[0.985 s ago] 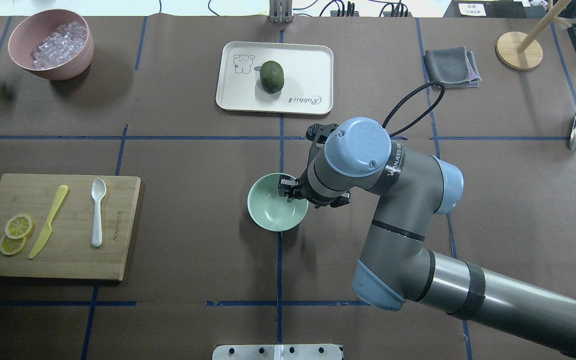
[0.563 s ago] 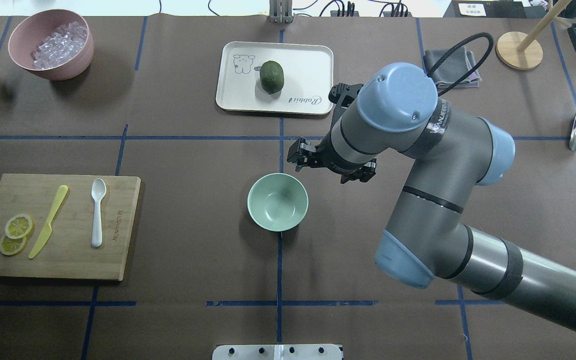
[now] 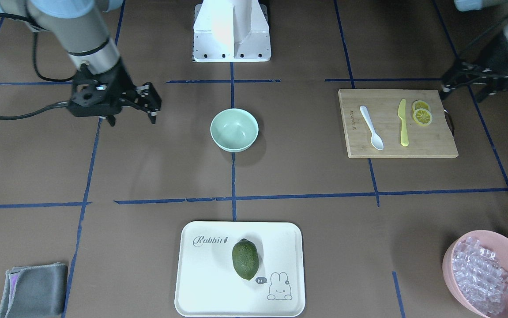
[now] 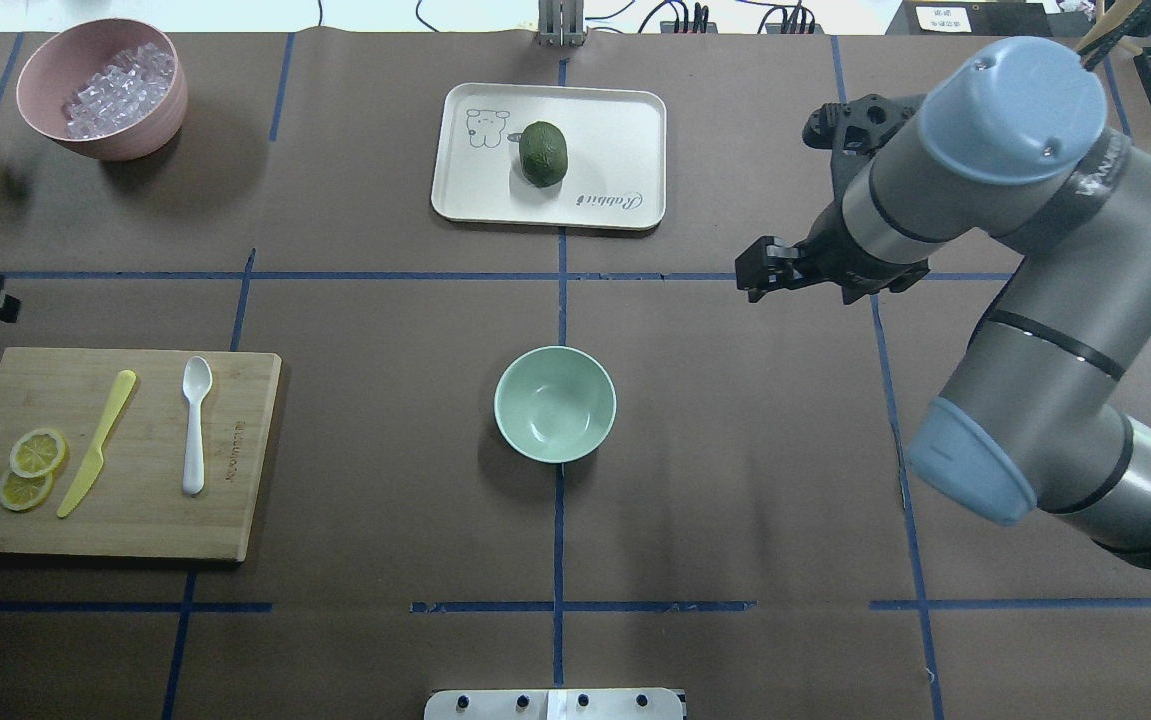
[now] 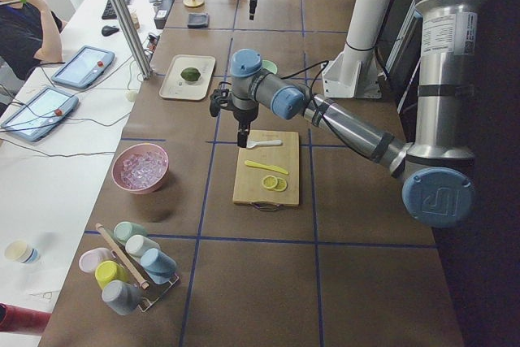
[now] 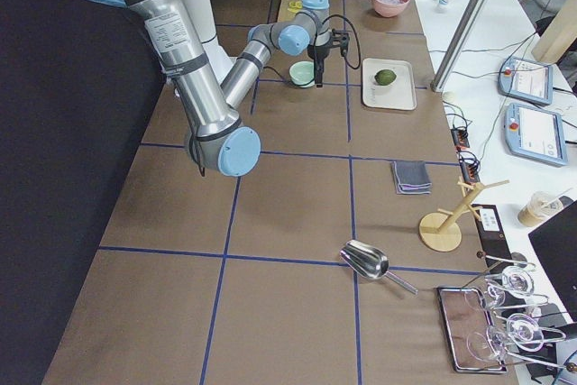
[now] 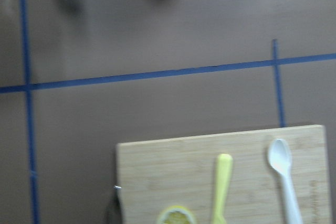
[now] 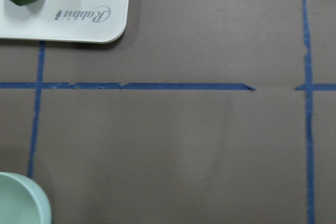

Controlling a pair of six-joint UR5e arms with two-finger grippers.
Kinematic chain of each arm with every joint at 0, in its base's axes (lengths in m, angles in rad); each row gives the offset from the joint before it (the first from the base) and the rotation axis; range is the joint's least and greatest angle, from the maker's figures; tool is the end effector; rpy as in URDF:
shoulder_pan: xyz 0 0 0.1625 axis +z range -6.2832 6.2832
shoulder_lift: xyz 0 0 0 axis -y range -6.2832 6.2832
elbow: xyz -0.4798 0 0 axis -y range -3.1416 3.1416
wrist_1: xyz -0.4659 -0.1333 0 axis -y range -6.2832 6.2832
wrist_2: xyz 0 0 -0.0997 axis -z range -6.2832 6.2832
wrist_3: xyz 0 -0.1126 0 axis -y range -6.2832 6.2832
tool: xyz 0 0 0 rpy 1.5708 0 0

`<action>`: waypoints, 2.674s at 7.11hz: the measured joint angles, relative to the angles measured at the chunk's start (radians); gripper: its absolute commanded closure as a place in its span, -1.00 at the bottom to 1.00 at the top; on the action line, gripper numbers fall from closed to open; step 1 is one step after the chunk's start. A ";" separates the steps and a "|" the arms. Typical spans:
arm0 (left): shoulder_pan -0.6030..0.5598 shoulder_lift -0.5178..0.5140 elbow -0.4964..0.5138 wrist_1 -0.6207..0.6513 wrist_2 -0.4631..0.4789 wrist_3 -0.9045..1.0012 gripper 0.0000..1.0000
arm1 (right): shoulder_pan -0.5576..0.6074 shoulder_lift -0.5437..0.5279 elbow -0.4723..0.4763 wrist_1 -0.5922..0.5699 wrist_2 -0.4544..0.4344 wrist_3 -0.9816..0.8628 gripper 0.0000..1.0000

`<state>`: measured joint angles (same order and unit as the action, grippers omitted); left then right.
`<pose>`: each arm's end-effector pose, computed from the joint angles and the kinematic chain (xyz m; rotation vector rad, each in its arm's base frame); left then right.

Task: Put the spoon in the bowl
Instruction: 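Release the bowl and withdraw the right gripper while the left reaches toward the board, then lower the left gripper over the white spoon on the cutting board and grasp it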

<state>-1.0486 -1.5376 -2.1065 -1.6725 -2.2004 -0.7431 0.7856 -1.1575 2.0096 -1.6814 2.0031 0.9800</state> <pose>0.2044 -0.4894 0.4359 0.1100 0.8359 -0.0175 -0.3930 -0.5150 0.2593 0.1449 -0.8245 0.0231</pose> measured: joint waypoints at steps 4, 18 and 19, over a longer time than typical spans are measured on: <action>0.337 0.001 0.120 -0.297 0.338 -0.393 -0.94 | 0.279 -0.240 0.004 0.008 0.134 -0.495 -1.00; 0.454 -0.030 0.241 -0.405 0.403 -0.446 0.34 | 0.429 -0.323 -0.030 0.009 0.237 -0.690 -1.00; 0.454 -0.030 0.241 -0.405 0.403 -0.446 0.79 | 0.429 -0.322 -0.029 0.009 0.237 -0.689 -1.00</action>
<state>-0.5941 -1.5677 -1.8653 -2.0771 -1.7978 -1.1895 1.2149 -1.4798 1.9801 -1.6721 2.2396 0.2907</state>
